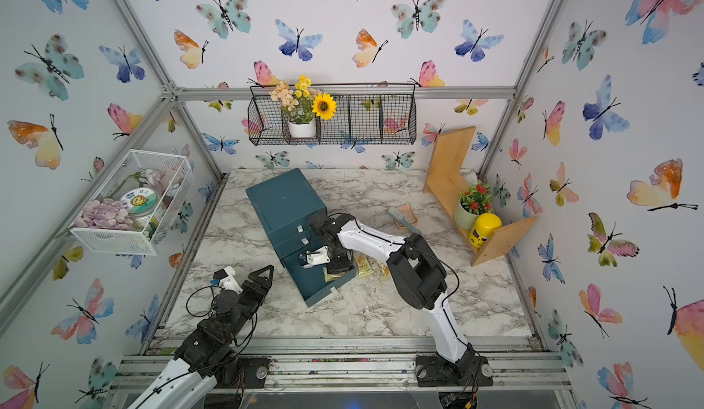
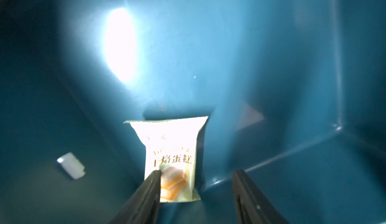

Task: Take the cookies out of the drawer
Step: Pick up the cookie from the drawer.

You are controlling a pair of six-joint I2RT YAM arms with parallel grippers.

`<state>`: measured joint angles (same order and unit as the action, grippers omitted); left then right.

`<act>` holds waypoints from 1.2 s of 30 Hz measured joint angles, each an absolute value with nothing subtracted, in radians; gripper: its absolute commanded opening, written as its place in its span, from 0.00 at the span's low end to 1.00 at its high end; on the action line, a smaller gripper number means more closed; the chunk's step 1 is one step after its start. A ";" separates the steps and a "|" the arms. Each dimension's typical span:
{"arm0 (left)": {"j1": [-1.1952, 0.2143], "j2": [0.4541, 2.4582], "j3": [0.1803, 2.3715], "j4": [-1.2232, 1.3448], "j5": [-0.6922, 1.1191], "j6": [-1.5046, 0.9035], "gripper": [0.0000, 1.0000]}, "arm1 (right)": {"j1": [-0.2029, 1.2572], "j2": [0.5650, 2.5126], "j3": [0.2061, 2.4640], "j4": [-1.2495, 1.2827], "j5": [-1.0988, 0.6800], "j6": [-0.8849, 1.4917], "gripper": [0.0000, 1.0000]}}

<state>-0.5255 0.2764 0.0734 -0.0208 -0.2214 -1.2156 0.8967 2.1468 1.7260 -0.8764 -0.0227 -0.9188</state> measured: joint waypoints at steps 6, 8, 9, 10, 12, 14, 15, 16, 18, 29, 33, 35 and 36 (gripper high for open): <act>-0.525 0.277 0.073 -0.021 -0.221 -1.220 0.67 | 0.897 2.147 1.726 -0.875 -0.011 -0.925 0.57; -0.525 0.277 0.073 -0.021 -0.221 -1.220 0.67 | 0.897 2.147 1.726 -0.871 -0.006 -0.925 0.56; -0.525 0.277 0.073 -0.021 -0.221 -1.220 0.67 | 0.897 2.147 1.726 -0.866 -0.004 -0.925 0.56; -0.525 0.277 0.073 -0.021 -0.221 -1.220 0.67 | 0.897 2.147 1.726 -0.860 -0.002 -0.925 0.55; -0.525 0.277 0.073 -0.022 -0.221 -1.220 0.67 | 0.898 2.147 1.719 -0.847 0.001 -0.925 0.54; -0.525 0.277 0.073 -0.023 -0.221 -1.220 0.67 | 0.899 2.147 1.708 -0.837 0.001 -0.925 0.52; -0.525 0.277 0.073 -0.025 -0.221 -1.220 0.67 | 0.899 2.147 1.703 -0.836 0.001 -0.925 0.51; -0.525 0.277 0.073 -0.028 -0.221 -1.219 0.67 | 0.900 2.147 1.699 -0.834 0.001 -0.924 0.50; -0.525 0.277 0.073 -0.034 -0.221 -1.219 0.67 | 0.902 2.147 1.697 -0.828 0.000 -0.924 0.47; -0.525 0.277 0.074 -0.054 -0.221 -1.218 0.67 | 0.916 2.151 1.697 -0.733 -0.026 -0.887 0.34; -0.525 0.279 0.075 -0.058 -0.221 -1.216 0.67 | 0.921 2.152 1.701 -0.701 -0.051 -0.859 0.35; -0.525 0.282 0.075 -0.058 -0.221 -1.214 0.67 | 0.923 2.152 1.709 -0.697 -0.060 -0.853 0.40; -0.525 0.285 0.076 -0.058 -0.221 -1.213 0.67 | 0.923 2.152 1.712 -0.698 -0.064 -0.853 0.42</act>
